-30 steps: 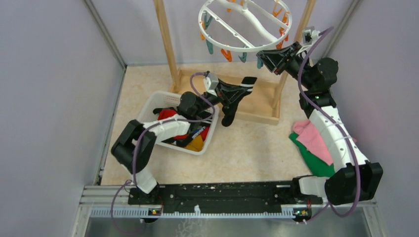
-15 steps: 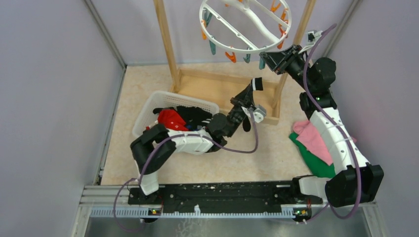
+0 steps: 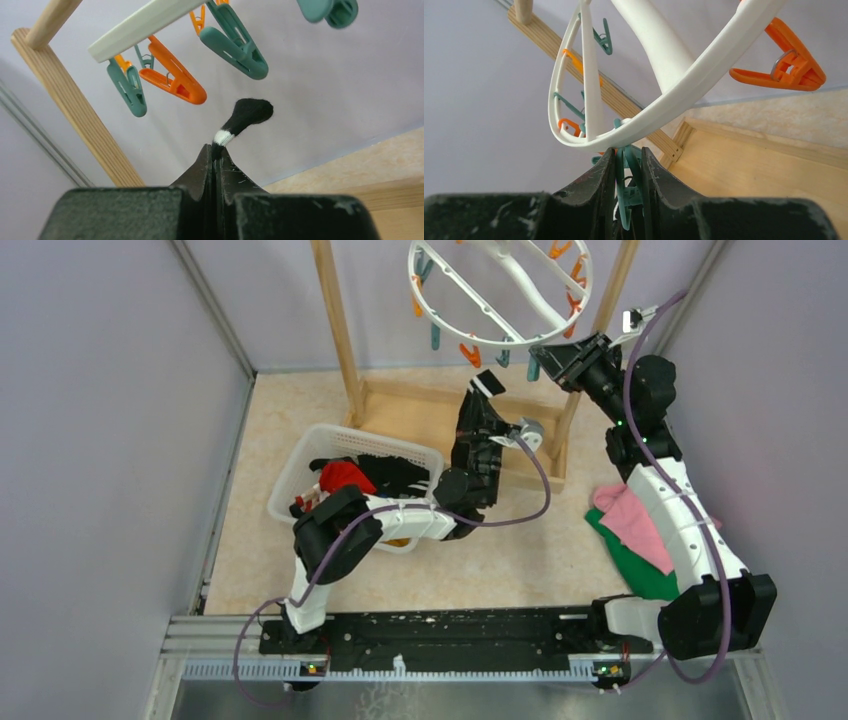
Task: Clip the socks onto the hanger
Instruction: Clamp the sock onto the hanger.
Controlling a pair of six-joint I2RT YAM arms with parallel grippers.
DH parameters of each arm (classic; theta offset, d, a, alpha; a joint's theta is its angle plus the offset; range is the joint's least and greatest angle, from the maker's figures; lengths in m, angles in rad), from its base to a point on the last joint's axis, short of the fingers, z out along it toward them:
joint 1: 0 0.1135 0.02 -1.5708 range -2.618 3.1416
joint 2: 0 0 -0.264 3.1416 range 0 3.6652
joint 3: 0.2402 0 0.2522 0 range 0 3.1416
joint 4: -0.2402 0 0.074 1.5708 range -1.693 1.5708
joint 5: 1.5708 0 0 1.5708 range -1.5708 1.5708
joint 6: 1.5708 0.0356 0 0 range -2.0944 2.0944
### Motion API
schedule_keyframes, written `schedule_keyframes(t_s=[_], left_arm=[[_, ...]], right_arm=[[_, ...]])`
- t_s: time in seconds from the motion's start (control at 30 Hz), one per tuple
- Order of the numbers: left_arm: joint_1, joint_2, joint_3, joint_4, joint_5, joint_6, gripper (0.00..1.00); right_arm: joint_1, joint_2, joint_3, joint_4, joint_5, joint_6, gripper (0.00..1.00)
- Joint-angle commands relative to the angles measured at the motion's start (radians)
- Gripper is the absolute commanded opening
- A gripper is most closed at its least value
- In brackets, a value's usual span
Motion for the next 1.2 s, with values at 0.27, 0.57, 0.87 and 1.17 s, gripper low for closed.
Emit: schedule_keyframes(t_s=[0.27, 0.57, 0.87, 1.17], left_arm=[[-0.022, -0.225, -0.155, -0.218, 0.021, -0.838, 0.00], [0.064, -0.423, -0.423, -0.390, 0.434, -1.353, 0.00], [0.303, -0.303, -0.376, -0.184, 1.001, -1.925, 0.00], [0.414, 0.032, -0.113, 0.330, 1.461, -2.643, 0.00]], right_arm=[[0.002, 0.003, 0.045, -0.063, 0.051, 0.076, 0.02], [0.008, -0.016, 0.013, -0.042, 0.056, 0.042, 0.01], [0.010, -0.031, -0.010, -0.012, 0.032, 0.056, 0.01], [0.010, -0.045, -0.059, 0.154, -0.083, 0.035, 0.00]])
